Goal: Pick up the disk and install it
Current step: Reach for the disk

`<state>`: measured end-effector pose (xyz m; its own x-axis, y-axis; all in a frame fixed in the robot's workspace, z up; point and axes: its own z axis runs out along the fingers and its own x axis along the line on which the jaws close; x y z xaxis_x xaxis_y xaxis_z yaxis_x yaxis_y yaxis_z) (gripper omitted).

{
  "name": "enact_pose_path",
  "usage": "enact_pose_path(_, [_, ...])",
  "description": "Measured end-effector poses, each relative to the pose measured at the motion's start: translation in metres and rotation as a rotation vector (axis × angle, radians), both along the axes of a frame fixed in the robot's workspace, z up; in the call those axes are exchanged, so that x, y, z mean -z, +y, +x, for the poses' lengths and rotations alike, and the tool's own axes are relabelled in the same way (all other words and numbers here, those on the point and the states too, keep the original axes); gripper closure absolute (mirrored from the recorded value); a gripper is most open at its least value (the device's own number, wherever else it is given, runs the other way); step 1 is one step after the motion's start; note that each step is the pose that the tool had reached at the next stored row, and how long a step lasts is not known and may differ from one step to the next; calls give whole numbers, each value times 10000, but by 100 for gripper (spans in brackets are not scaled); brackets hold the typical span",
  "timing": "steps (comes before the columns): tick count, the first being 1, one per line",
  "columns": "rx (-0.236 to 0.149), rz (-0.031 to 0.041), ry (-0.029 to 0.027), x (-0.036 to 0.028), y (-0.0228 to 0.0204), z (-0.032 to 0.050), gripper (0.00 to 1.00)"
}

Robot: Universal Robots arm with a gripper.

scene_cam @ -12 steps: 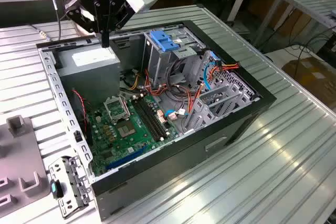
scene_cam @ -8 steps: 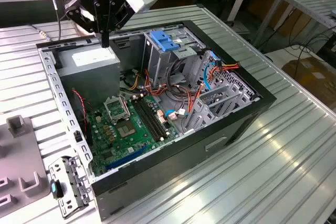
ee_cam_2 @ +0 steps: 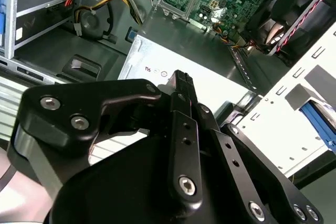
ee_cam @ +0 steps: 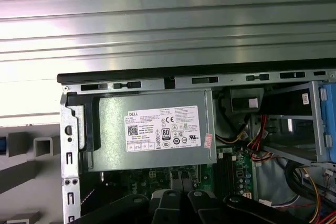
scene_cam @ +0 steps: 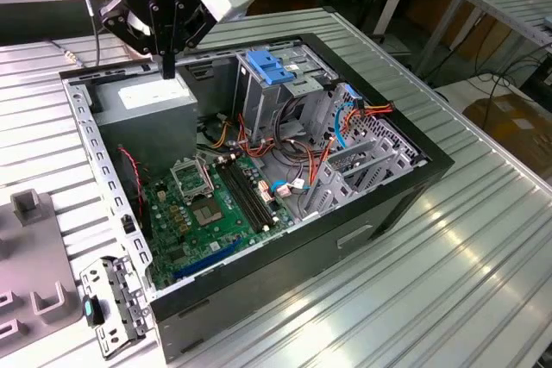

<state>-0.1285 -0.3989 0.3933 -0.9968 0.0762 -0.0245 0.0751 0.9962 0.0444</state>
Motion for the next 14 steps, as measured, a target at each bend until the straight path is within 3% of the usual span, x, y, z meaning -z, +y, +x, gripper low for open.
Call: enact_pose_path(14, [0,0,0,1,0,-113,89])
